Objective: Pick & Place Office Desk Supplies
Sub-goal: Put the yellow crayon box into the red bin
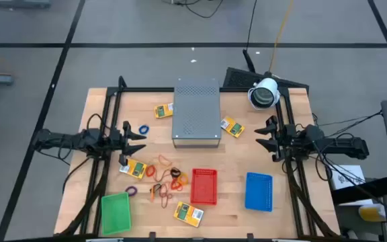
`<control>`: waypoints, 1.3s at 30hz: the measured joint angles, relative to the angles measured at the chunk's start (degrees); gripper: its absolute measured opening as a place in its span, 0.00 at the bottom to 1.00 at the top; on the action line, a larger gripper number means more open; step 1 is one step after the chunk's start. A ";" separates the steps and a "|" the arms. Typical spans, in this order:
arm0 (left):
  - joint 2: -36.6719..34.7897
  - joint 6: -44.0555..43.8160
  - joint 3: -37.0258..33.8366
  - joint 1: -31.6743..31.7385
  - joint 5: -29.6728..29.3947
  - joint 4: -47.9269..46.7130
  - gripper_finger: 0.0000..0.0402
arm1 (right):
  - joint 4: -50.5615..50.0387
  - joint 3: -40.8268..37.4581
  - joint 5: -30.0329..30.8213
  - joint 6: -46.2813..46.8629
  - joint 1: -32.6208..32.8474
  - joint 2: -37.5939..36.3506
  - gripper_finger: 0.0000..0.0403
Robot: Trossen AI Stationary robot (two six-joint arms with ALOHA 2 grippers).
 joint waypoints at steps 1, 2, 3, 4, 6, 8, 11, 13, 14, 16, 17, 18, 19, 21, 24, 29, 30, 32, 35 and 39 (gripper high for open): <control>0.00 0.00 -0.02 -0.01 0.00 0.00 0.42 | 0.00 0.00 0.00 0.01 0.00 0.00 0.42; 0.00 0.00 0.00 0.00 0.00 0.00 0.42 | 0.00 0.00 0.00 0.01 0.00 0.00 0.42; 0.00 0.00 0.00 0.00 0.00 0.02 0.42 | -0.01 0.00 0.00 0.01 0.00 0.00 0.42; 0.00 0.00 0.00 -0.01 0.00 0.03 0.42 | -0.01 0.00 0.00 -0.01 0.00 0.00 0.42; 0.00 -0.01 0.00 0.00 0.00 0.08 0.42 | -0.01 0.00 0.00 -0.15 0.00 0.00 0.42; 0.00 -0.23 0.00 -0.01 0.00 0.50 0.42 | -0.01 0.00 0.00 -0.25 0.00 0.00 0.42; -0.01 -0.63 0.00 -0.01 0.00 1.53 0.42 | 0.01 0.00 0.00 -0.03 0.00 0.00 0.42; 0.00 -1.77 0.00 0.01 -0.14 1.86 0.42 | 0.16 0.00 0.00 -0.03 0.00 0.00 0.42; 0.00 -2.44 0.00 -0.01 -0.56 2.02 0.42 | 0.32 0.01 0.00 -0.01 0.00 0.00 0.42; 0.00 -3.91 0.17 0.00 -2.62 2.20 0.42 | 0.47 0.00 0.00 -0.01 0.00 -0.02 0.42; 0.00 -4.89 0.43 -0.01 -4.06 2.07 0.42 | 0.60 0.00 0.00 -0.01 0.00 0.00 0.42; 0.00 -6.05 0.86 0.01 -5.84 1.68 0.42 | 0.78 0.00 0.00 0.01 0.00 0.00 0.42; 0.00 -7.69 1.51 0.01 -8.08 1.03 0.42 | 0.84 0.00 0.00 0.01 0.00 -0.02 0.42; 0.00 -12.23 2.95 0.01 -12.93 -0.77 0.42 | 0.77 0.00 0.00 0.01 0.00 0.00 0.42; 0.00 -21.87 5.50 0.01 -21.98 -5.97 0.42 | 0.77 0.00 0.00 0.01 0.00 0.00 0.42; 0.12 -35.37 9.44 0.56 -31.37 -16.53 0.42 | 0.77 0.00 0.00 -0.27 0.00 0.00 0.42; 0.55 -37.68 10.00 1.02 -31.95 -17.83 0.42 | 0.77 0.00 0.00 -0.44 0.00 0.00 0.42; 1.76 -41.90 10.35 2.35 -33.11 -19.34 0.42 | 0.77 0.01 0.00 -0.90 0.00 0.00 0.42; 5.29 -47.31 10.58 5.48 -33.46 -19.46 0.42 | 0.94 0.00 0.04 -2.63 0.00 0.00 0.42; 11.23 -53.27 10.65 11.36 -28.50 -19.52 0.42 | 2.29 0.00 0.83 -3.41 0.00 0.00 0.42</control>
